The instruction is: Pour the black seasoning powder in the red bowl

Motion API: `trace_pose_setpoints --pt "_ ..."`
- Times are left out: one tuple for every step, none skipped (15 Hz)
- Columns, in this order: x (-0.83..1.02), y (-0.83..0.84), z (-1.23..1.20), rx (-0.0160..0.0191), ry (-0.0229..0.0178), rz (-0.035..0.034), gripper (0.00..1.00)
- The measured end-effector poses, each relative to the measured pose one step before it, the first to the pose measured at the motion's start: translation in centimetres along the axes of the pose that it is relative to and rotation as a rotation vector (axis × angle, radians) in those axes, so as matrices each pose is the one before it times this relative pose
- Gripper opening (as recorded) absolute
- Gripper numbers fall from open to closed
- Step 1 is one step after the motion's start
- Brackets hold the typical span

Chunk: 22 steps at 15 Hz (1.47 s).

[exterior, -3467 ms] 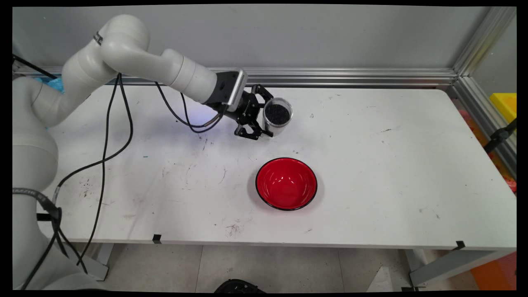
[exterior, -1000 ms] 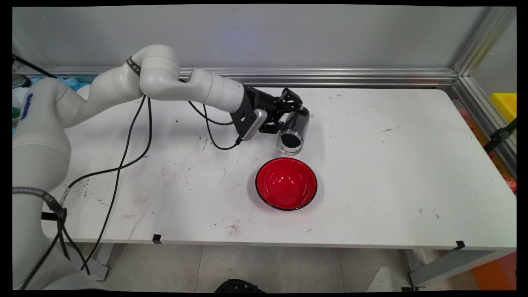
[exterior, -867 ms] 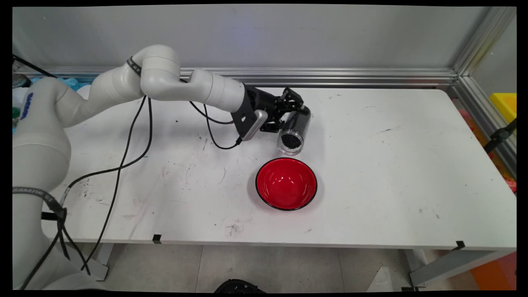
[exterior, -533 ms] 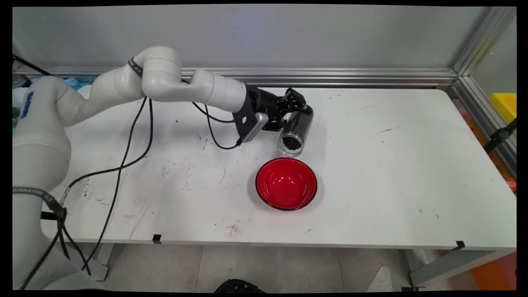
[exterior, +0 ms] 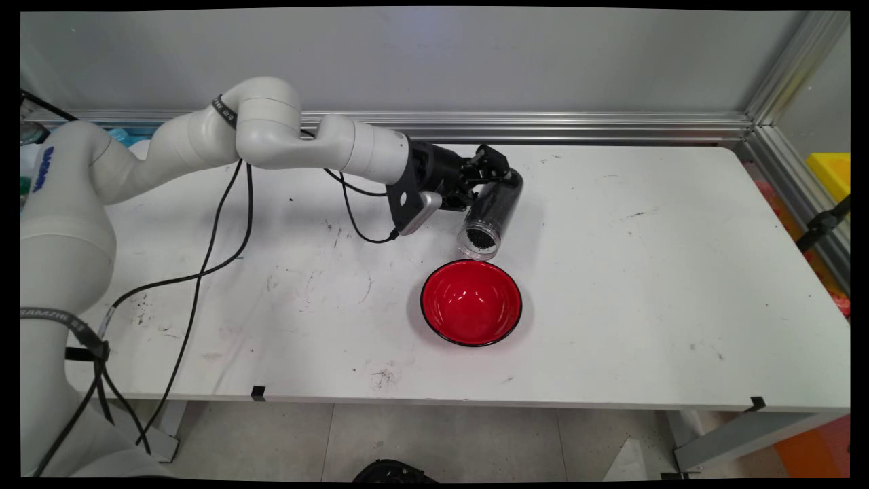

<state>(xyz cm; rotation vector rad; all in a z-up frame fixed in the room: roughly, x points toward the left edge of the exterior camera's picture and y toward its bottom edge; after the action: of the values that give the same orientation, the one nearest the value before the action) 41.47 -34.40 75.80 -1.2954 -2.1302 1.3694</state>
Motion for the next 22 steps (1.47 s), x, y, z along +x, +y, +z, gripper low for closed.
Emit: trace_pose_setpoints --pt "0.023 -0.108 0.025 0.00547 -0.00148 0.01576 0.00" --pt "0.024 -0.101 0.024 0.00504 -0.00170 0.01310 0.00" --pt "0.028 -0.099 0.027 0.00509 -0.00217 0.01437 0.00" --pt "0.029 -0.094 0.027 0.00476 -0.00202 0.01411 0.00" --pt "0.019 -0.082 0.019 0.00405 -0.00181 0.01202 0.00" --pt "0.018 -0.094 0.020 0.00485 -0.00199 0.01329 0.00" --pt "0.014 -0.085 0.014 0.00468 -0.00218 0.01240 0.00" --pt "0.023 -0.068 0.006 0.00428 -0.00164 0.01134 0.00" --pt "0.039 -0.047 -0.007 0.00328 -0.00074 0.00955 0.00" --pt "0.027 -0.031 -0.004 0.00211 -0.00036 0.00594 0.00" --pt "0.055 -0.052 -0.008 0.00335 -0.00022 0.00899 0.00" --pt "0.035 -0.030 -0.011 0.00197 -0.00036 0.00567 0.00" --pt "0.076 -0.051 -0.026 0.00362 0.00007 0.00795 0.00" --pt "0.107 -0.055 -0.021 0.00396 0.00061 0.00862 0.00" --pt "0.150 -0.071 -0.006 0.00423 0.00203 0.00828 0.00" --pt "0.175 -0.076 -0.017 0.00482 0.00202 0.00710 0.00" --pt "0.149 -0.058 -0.013 0.00331 0.00135 0.00563 0.00" --pt "0.172 -0.076 -0.022 0.00401 0.00100 0.00621 0.00" --pt "0.160 -0.061 -0.035 0.00299 0.00004 0.00533 0.00" --pt "0.122 -0.041 -0.037 0.00225 -0.00099 0.00410 0.00" --pt "0.116 -0.020 -0.050 0.00151 -0.00155 0.00388 0.00" --pt "0.140 -0.005 -0.059 0.00247 -0.00312 0.00327 0.00"
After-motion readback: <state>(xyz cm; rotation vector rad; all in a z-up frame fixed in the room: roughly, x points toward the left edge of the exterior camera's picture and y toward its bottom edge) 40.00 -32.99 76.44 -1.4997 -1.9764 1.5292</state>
